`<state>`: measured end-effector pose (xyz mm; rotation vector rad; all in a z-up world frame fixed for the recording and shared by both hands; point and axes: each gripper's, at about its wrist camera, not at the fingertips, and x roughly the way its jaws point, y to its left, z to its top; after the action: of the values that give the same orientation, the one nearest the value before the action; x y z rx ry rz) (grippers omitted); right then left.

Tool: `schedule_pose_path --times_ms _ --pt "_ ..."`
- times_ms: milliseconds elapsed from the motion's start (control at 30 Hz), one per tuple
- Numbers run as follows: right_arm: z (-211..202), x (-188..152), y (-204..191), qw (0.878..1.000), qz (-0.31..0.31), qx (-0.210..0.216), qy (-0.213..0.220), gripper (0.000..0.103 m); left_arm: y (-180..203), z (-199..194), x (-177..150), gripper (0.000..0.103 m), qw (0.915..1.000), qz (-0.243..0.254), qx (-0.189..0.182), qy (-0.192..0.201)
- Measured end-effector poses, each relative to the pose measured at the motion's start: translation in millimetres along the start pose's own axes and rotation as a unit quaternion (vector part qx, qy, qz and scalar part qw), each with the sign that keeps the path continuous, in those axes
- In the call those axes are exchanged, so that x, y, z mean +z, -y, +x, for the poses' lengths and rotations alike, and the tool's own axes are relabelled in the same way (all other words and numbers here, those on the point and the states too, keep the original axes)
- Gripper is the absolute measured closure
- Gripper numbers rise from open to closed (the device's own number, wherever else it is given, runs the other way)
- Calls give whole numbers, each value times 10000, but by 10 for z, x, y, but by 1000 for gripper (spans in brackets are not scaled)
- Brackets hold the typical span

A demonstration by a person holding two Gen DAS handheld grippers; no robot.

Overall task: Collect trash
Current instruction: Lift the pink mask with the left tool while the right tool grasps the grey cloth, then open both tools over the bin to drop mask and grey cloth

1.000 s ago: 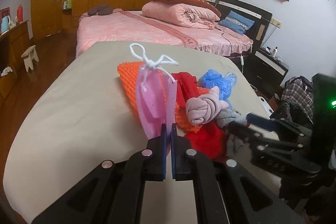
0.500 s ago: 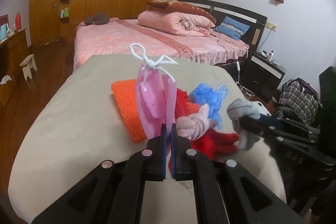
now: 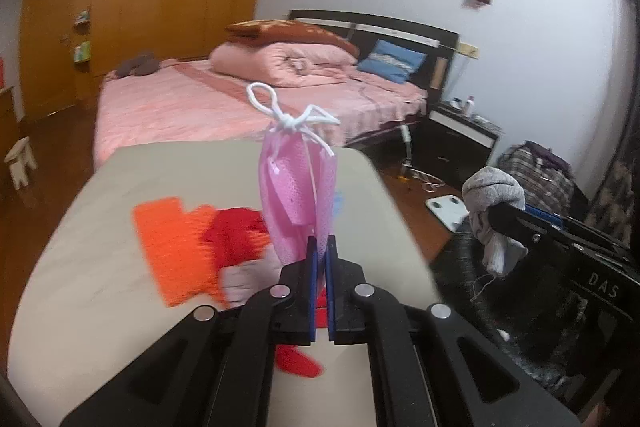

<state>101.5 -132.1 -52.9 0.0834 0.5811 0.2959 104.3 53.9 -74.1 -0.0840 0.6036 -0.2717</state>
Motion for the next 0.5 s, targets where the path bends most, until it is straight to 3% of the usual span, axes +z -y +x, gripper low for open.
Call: schedule_pose_path --times_ms 233,500 --pt "-317 -89 474 9981 245 -555 125 70 569 88 54 99 9977 329 -590 -29" --pt "-614 -225 925 9925 457 -1113 204 70 1185 206 97 99 9894 725 -1255 -46"
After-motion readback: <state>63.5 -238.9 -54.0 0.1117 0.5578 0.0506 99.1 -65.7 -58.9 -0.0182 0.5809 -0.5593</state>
